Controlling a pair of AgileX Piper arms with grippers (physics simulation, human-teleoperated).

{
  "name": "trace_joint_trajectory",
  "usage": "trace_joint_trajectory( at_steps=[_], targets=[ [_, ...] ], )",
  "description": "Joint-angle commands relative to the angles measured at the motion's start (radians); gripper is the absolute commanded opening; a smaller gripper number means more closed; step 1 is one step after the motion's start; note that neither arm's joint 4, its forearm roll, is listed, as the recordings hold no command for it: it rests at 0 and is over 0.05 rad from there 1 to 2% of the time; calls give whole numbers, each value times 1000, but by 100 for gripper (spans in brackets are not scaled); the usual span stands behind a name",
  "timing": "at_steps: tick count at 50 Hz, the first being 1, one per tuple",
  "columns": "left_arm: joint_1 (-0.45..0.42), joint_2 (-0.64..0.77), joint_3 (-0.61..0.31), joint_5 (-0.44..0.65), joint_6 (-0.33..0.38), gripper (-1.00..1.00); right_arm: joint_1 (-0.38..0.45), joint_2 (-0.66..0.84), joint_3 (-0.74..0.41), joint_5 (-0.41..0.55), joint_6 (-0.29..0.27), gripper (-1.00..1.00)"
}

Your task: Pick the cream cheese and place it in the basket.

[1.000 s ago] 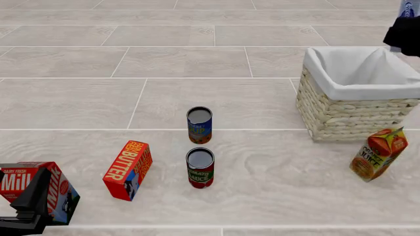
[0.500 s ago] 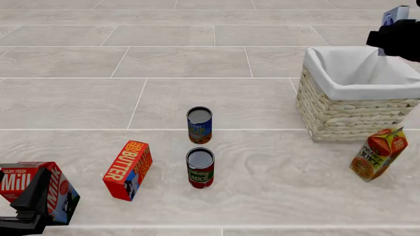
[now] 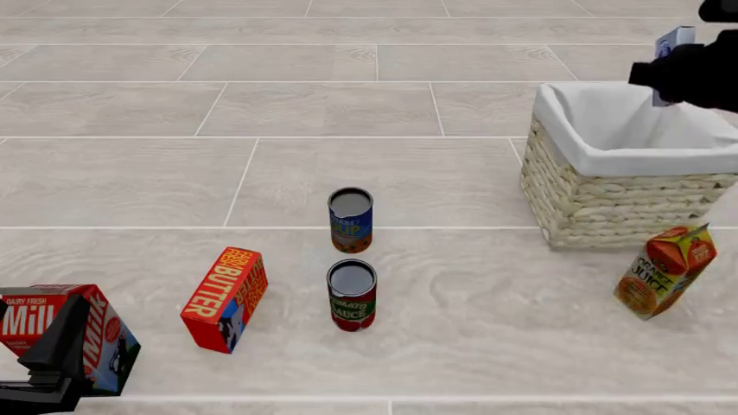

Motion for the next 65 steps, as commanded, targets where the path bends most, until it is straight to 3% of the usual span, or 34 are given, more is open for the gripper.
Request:
trace_joint_trajectory(
  at_steps=[1,5,12,19,21,30,35,41,45,51,52,53,55,62,65],
  targets=[
    [0,0,0,0,0,100,-16,52,-64,19,29,-100],
    [0,0,0,0,0,100,-24,77,-84,28,7,-100],
    [0,0,0,0,0,100,-43,131,-117,51,44,-100],
    [0,0,0,0,0,100,-74,173,-158,75,44,-100],
    [0,0,0,0,0,100,-83,181,-163,82,15,-100],
    [0,0,0,0,0,100,-117,222,-186,115,7,-100],
    [0,0,0,0,0,100,-128,269,-239,180,-2,-100],
    [0,0,0,0,0,100,-145,310,-356,284,-77,-100],
    [0,0,0,0,0,100,-123,331,-448,355,-83,-100],
    [0,0,0,0,0,100,-125,396,-509,413,-101,-100],
    [0,0,0,0,0,100,-110,388,-516,409,-124,-100],
    [0,0,0,0,0,100,-124,396,-529,417,-108,-100],
    [0,0,0,0,0,100,-132,417,-528,441,-146,-100],
    [0,0,0,0,0,100,-130,447,-539,479,-149,-100],
    [0,0,0,0,0,100,-132,459,-552,505,-183,-100]
  ],
)
